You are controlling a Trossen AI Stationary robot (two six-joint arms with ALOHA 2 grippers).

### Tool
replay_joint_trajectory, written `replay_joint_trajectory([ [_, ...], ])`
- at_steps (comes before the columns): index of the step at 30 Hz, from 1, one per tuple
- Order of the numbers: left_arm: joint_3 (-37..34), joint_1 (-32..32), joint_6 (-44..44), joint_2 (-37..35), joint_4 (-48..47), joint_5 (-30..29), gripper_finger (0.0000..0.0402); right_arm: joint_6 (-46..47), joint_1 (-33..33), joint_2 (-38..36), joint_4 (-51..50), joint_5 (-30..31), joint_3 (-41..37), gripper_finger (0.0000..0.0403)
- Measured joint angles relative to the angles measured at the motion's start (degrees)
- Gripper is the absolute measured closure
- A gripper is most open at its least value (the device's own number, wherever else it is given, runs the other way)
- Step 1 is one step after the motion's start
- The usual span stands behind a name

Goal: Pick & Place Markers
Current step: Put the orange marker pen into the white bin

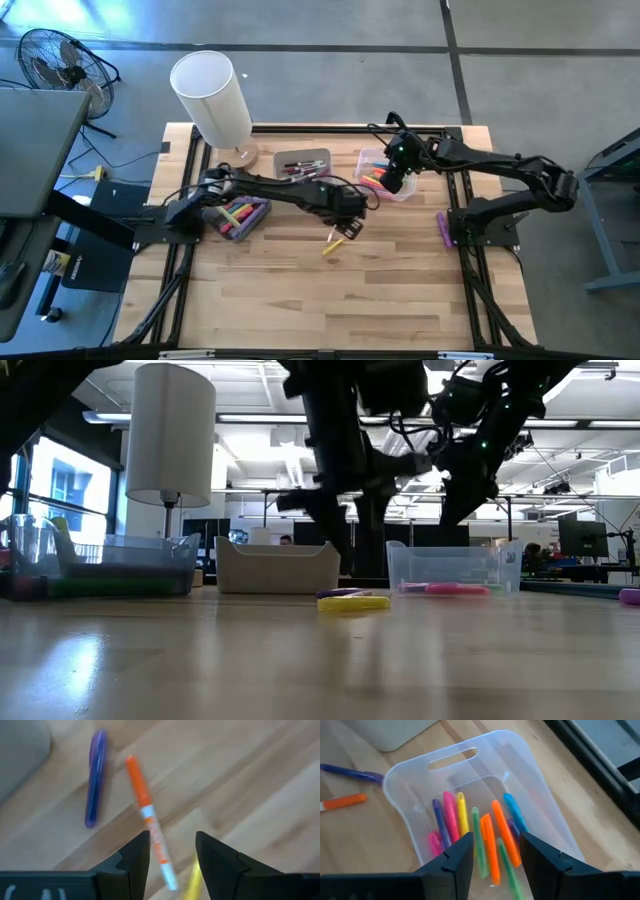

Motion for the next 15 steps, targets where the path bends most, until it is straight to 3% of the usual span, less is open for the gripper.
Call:
replay_joint_trajectory([
  [15, 0.5, 0.0, -0.69, 4.76, 0.01, 0.46, 0.0245, 0.38, 0.0, -0.16, -1.27, -0.96, 0.02, 0.0258],
])
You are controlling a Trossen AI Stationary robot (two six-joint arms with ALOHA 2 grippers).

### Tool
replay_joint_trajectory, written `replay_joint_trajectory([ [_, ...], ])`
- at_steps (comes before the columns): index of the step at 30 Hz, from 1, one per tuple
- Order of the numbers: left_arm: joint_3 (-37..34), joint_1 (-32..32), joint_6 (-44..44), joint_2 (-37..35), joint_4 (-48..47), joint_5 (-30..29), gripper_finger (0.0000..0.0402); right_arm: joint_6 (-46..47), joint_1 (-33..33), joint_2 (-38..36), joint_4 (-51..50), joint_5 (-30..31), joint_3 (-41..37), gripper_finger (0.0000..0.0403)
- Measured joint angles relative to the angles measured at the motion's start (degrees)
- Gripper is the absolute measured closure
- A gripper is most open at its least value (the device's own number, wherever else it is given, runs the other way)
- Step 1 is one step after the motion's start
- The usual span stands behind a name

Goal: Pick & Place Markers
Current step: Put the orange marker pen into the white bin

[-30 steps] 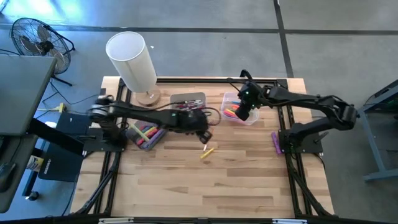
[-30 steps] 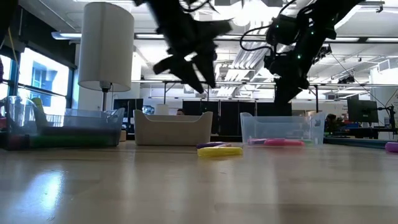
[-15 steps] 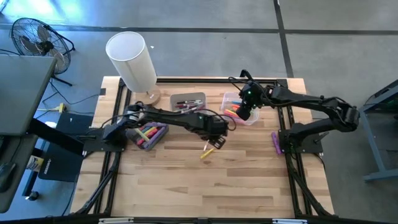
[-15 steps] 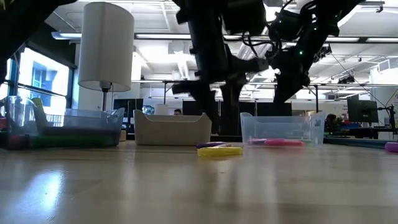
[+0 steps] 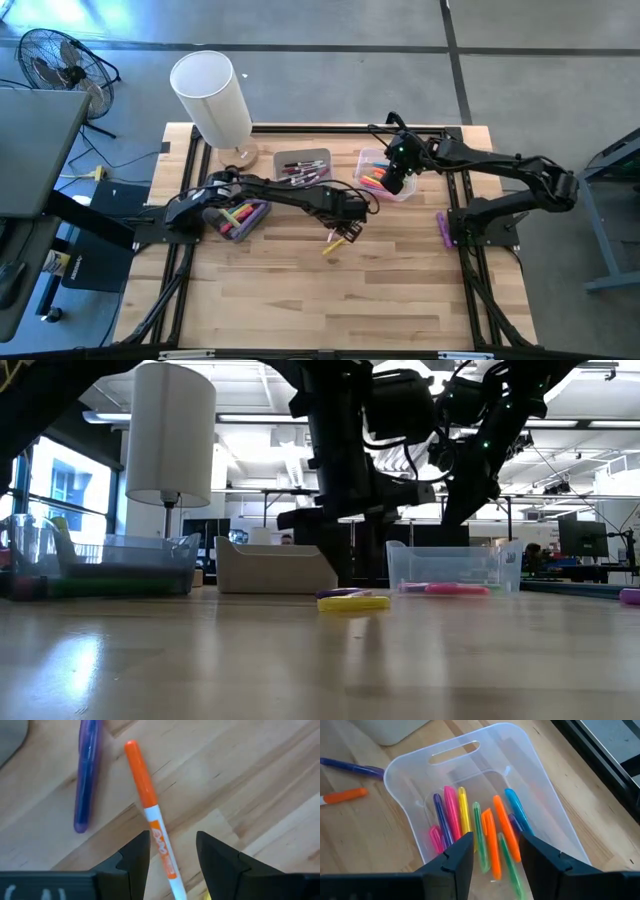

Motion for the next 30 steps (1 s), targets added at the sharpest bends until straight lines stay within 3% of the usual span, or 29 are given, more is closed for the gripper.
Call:
replay_joint_trajectory([
  [5, -0.02, 0.0, 0.02, -0.05, -0.01, -1.97, 0.0249, 0.0, 0.0, 0.0, -0.02, 0.0, 0.0, 0.0257],
  [15, -0.03, 0.0, -0.01, 0.64, 0.5, -2.25, 0.0297, 1.09, 0.0, 0.0, -0.07, -1.58, 0.0, 0.0258],
  [24, 0.15, -0.11, 1.73, 4.16, 2.36, 5.7, 0.0302, 2.14, 0.0, 0.0, -0.68, -2.84, 0.0, 0.0258],
  [30, 0.07, -0.42, 3.75, 4.34, 2.25, 2.91, 0.0319, 2.6, 0.0, 0.0, -1.07, -2.86, 0.0, 0.0256],
])
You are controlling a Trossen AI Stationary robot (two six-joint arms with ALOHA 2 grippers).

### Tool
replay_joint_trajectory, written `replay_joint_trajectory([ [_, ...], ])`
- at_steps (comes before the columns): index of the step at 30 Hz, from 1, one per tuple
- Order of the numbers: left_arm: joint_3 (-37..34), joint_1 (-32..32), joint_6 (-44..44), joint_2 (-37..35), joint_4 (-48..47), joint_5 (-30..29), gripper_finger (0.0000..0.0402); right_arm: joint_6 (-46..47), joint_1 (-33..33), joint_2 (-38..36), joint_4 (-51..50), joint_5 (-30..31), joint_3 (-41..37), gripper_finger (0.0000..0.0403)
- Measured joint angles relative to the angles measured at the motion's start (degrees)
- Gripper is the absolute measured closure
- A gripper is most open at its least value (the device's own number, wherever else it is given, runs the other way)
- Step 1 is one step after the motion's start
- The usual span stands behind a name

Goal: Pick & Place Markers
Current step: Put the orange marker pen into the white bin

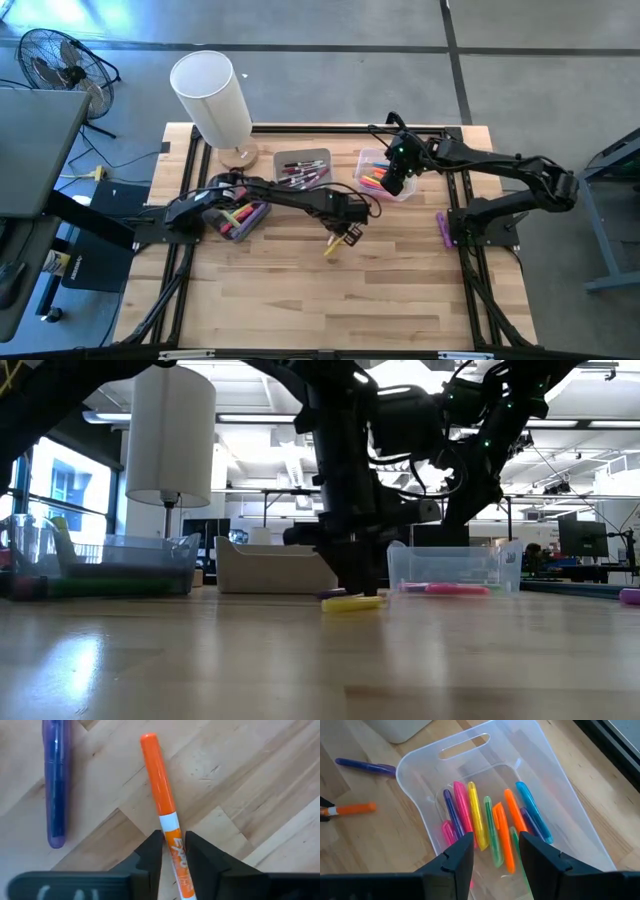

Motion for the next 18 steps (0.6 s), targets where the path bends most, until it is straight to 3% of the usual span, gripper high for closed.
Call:
replay_joint_trajectory([
  [4, 0.0, -0.04, 1.77, 0.09, -0.97, -1.52, 0.0377, 0.0, 0.0, 0.0, 0.06, 0.0, 0.0, 0.0258],
  [13, -0.06, -0.02, 4.92, -0.9, -2.04, -2.55, 0.038, 1.07, 0.0, 0.0, -0.18, -0.73, 0.0, 0.0258],
  [18, -0.59, 0.57, 11.54, -3.39, -2.73, -3.13, 0.038, 1.15, 0.0, 0.0, -0.24, -2.12, 0.0, 0.0257],
])
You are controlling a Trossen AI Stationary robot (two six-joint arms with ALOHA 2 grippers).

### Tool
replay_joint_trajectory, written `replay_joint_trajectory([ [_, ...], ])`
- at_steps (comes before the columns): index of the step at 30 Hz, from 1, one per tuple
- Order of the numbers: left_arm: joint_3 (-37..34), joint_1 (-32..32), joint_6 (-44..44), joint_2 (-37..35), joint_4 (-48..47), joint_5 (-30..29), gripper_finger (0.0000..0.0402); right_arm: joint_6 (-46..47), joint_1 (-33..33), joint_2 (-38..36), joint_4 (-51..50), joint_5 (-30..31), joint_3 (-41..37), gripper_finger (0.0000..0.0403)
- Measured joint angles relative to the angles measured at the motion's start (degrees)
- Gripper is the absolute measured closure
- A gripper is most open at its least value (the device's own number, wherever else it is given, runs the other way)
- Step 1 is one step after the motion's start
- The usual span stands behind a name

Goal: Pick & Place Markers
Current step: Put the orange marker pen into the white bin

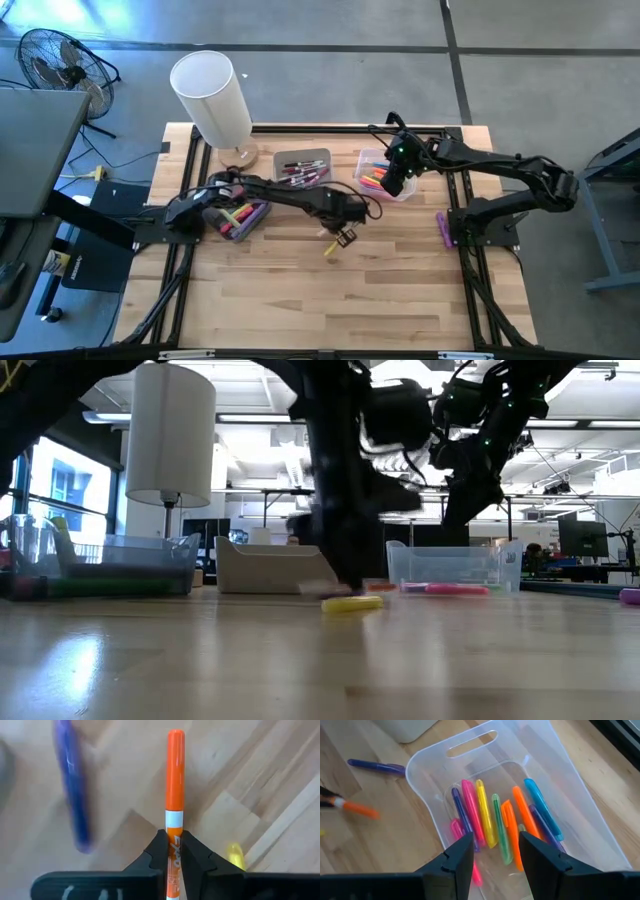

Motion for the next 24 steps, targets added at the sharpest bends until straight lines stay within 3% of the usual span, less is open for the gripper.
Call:
replay_joint_trajectory([
  [14, 0.24, 9.66, 23.02, -13.01, -10.91, -0.65, 0.038, 1.49, 0.0, 0.0, -0.52, -1.45, -0.11, 0.0257],
  [19, 0.17, 15.59, 28.12, -12.98, -11.54, -0.08, 0.0381, 2.47, 0.02, 0.0, -0.5, -3.4, -0.15, 0.0258],
  [24, 0.31, 19.97, 30.88, -12.97, -14.48, 4.48, 0.038, 2.3, 0.02, 0.0, -0.48, -3.87, -0.17, 0.0256],
])
